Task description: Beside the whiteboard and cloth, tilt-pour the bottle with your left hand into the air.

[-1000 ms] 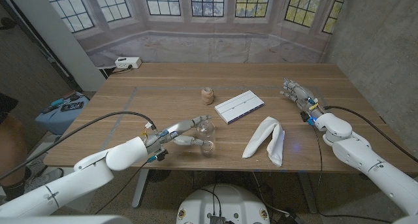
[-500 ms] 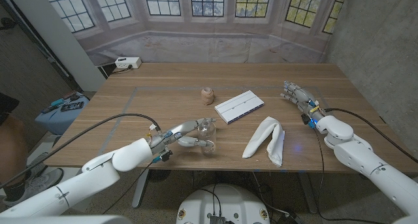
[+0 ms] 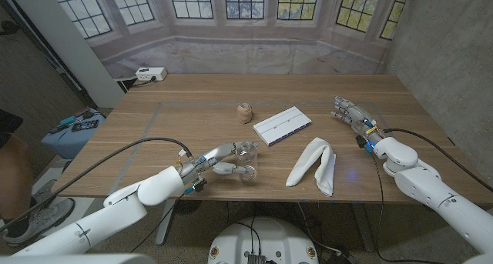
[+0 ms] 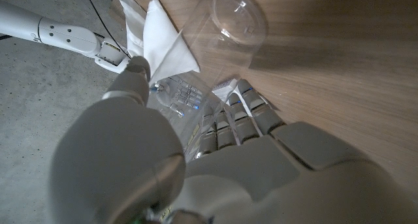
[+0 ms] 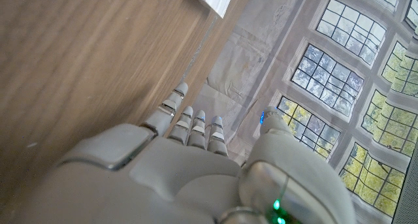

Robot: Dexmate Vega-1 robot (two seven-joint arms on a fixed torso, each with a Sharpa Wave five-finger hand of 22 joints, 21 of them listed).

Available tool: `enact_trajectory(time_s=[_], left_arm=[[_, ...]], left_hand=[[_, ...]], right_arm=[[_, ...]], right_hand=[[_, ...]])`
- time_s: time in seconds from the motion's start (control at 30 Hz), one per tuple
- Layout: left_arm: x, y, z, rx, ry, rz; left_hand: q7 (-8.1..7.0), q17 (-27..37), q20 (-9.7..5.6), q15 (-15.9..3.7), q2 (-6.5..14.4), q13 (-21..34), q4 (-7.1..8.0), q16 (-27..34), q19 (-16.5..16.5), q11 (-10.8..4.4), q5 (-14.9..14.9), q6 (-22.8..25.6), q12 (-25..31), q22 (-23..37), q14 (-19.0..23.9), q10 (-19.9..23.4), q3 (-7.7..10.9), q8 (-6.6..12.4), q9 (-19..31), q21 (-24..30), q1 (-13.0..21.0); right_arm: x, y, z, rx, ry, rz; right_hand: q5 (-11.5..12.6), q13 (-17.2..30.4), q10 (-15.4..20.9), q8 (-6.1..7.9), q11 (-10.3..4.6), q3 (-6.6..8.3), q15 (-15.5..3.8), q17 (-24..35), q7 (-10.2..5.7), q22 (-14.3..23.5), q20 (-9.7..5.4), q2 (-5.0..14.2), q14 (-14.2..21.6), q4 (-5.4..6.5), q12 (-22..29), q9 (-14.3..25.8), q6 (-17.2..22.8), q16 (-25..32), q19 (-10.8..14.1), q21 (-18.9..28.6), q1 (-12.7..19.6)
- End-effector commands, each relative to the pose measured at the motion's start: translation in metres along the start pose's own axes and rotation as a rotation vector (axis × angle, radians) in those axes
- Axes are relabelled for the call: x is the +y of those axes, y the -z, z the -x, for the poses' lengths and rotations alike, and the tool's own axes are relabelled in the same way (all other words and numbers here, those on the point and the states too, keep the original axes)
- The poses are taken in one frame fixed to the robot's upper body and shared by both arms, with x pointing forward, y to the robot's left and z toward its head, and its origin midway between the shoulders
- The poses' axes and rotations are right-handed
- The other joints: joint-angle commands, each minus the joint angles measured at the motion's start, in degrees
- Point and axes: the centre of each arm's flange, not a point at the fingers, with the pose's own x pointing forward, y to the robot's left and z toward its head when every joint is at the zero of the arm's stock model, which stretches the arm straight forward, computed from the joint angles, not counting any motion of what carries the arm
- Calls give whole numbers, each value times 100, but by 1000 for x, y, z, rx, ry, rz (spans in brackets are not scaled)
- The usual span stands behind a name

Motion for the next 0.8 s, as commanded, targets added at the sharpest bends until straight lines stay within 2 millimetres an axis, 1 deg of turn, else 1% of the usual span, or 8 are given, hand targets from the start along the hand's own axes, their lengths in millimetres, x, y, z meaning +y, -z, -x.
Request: enact_trajectory(time_s=[0.03,0.2,0.27,0.37,0.43,0.57,0.63,0.8], left_arm=[[-5,7,-1,-16,-41,32],[-5,10,-1,-27,-68,51],[-6,11,-1,-28,-76,59],[-5,13,-1,-28,-85,70],[-5,15,-1,-27,-88,76],[-4,18,-1,-28,-92,85],[-4,19,-2,-30,-97,93],[-1,23,-4,-31,-108,128]], left_hand=[[-91,42,-16,-113,67,63,5,103,160,-85,-11,312,95,38,254,259,-49,105,26,55,121],[-218,109,-27,-234,187,150,13,247,373,-260,-28,741,222,50,602,608,-121,219,47,111,225],[-244,138,-26,-278,217,172,3,311,430,-245,-31,829,255,53,728,698,-136,242,52,128,269],[-314,215,-33,-352,280,220,4,467,572,-312,-42,1112,335,59,1007,919,-190,332,63,174,327],[-331,279,-17,-391,305,256,-3,594,670,-366,-52,1271,385,63,1209,1070,-242,382,70,208,375],[-370,343,-11,-457,340,289,-14,691,733,-395,-50,1374,422,67,1326,1184,-278,414,76,231,437],[-379,414,0,-503,375,335,-12,810,811,-463,-49,1585,495,74,1494,1357,-328,494,88,263,484],[-383,500,-18,-575,396,392,-33,931,875,-448,-43,1755,535,78,1630,1439,-381,565,107,290,569]], right_arm=[[5,3,0,10,-9,4],[7,3,-2,13,-13,7],[8,3,-3,15,-14,10],[9,4,-4,18,-15,10],[10,4,-5,21,-17,12],[11,5,-6,25,-16,14],[11,5,-7,26,-18,15],[13,5,-11,32,-21,20]], right_hand=[[-10,24,69,21,-9,14,-23,9,4,11,33,3,38,-29,20,10,25,36,36,-3,65],[-10,25,77,23,-7,14,-29,9,7,11,35,3,39,-30,23,10,30,36,37,-4,66],[-10,25,72,24,-3,15,-26,9,8,11,37,4,39,-31,21,10,31,36,41,-3,67],[-10,25,74,23,4,15,-23,9,13,11,37,4,37,-32,21,10,31,35,44,-3,67],[-10,26,65,23,-2,16,-24,9,11,11,35,5,37,-32,18,10,30,35,45,-3,68],[-9,26,65,21,-5,18,-17,9,20,11,35,7,39,-33,17,10,25,36,48,-3,70],[-9,26,58,22,-26,19,-9,8,18,11,32,8,36,-34,15,10,29,34,48,-4,72],[-9,26,57,22,-13,20,-9,8,19,11,33,8,37,-36,14,10,28,34,53,-4,74]])
